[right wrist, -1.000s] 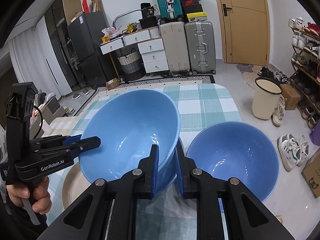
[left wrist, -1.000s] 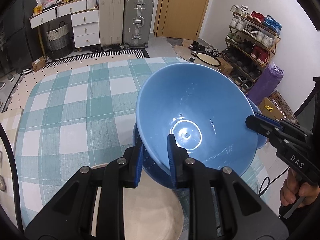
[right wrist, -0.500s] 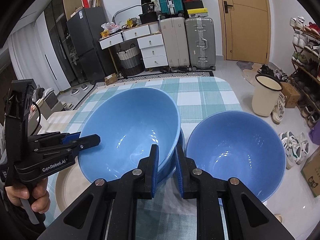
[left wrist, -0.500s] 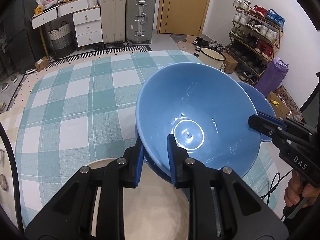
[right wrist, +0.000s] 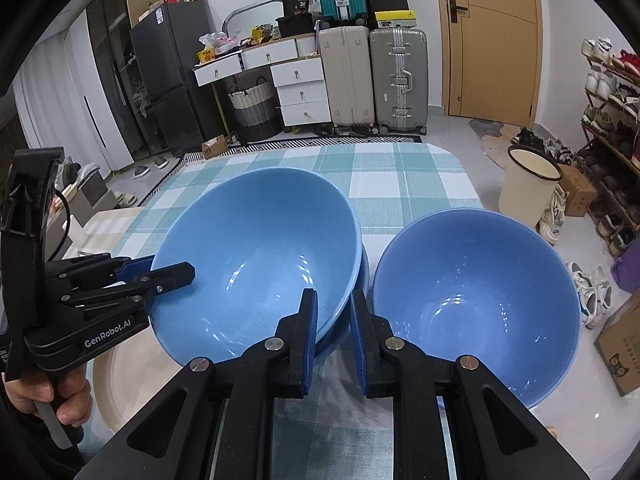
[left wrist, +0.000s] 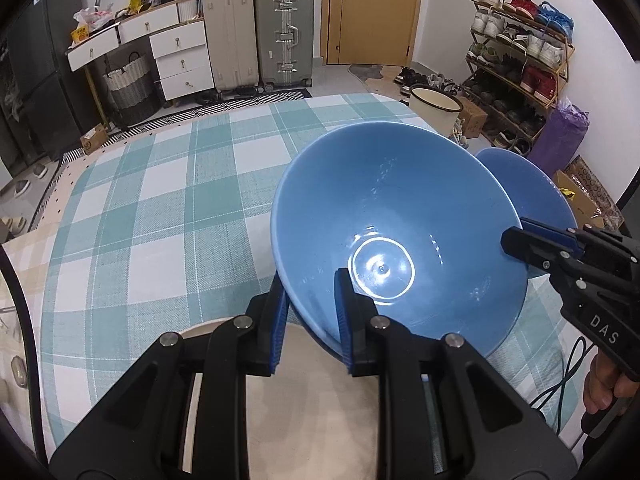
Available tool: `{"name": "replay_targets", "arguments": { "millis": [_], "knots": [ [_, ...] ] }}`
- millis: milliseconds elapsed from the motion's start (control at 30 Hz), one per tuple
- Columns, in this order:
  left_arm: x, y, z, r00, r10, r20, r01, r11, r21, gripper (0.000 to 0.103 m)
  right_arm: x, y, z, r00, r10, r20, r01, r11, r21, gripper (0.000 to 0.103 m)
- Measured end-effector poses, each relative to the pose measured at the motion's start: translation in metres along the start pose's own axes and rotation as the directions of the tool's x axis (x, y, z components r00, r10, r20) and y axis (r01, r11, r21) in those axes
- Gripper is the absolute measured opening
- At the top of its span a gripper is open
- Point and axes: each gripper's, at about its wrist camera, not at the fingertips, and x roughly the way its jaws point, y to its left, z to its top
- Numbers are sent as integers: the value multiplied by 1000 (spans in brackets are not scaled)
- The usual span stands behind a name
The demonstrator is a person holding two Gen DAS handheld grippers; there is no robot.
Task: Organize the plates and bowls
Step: 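Lower the blue bowls onto the other blue bowls with both tools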
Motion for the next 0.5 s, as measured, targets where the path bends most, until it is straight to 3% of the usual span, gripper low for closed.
{"name": "replay_targets", "arguments": {
  "millis": [500],
  "knots": [
    [3, -18, -6, 996, 89, 4, -89, 993, 83, 25, 9, 0, -6, 1000, -14, -10, 14, 1000, -15, 17]
  ]
}}
